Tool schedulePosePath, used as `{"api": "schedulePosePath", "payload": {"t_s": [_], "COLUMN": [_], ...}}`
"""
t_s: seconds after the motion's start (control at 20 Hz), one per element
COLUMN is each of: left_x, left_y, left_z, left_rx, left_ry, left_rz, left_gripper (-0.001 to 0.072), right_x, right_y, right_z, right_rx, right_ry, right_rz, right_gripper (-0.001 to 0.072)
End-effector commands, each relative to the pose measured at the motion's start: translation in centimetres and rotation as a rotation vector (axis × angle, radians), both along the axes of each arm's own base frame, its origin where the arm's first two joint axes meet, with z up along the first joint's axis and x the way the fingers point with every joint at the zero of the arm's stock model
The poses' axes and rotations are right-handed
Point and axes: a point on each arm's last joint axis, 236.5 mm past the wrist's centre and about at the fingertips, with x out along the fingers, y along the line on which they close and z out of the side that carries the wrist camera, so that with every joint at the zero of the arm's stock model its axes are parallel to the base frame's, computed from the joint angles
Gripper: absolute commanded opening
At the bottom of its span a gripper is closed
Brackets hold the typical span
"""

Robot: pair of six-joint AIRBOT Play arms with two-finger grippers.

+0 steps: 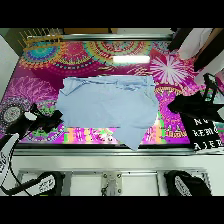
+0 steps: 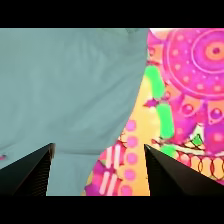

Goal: Fold the clothes and pants, and hang the long-sleeved shirts on hangers.

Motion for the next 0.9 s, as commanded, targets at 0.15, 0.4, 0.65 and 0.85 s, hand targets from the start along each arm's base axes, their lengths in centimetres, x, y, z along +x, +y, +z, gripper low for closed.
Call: {"api": "schedulePosePath", "payload": {"t_s": [0.15, 0.4, 0.65, 0.85], "left_x": [-0.3, -0.3, -0.2, 0.0], "left_y": [-0.1, -0.2, -0.1, 0.0], "left_z": [-0.1, -0.1, -0.1, 0.0], "left_rx": [0.014, 0.016, 0.019, 0.024], "left_ry": [-0.002, -0.004, -0.007, -0.014], "left_rz": [-0.059, -0.064, -0.063, -0.061], "left_gripper": [0.0006, 0.0007, 0.0006, 0.0007], "right_x": [-1.7, 1.4, 1.5, 2.4], "right_y": [-2.4, 3.6, 7.2, 7.1], "right_z": [-12.0, -16.4, -18.5, -18.1], "right_rx": [0.166, 0.385, 0.383, 0.351], "right_ry": [0.294, 0.316, 0.343, 0.293], "right_rz": [-0.161, -0.069, -0.007, 0.007], "right_gripper": [0.0611, 0.0609, 0.0407, 0.0027]}}
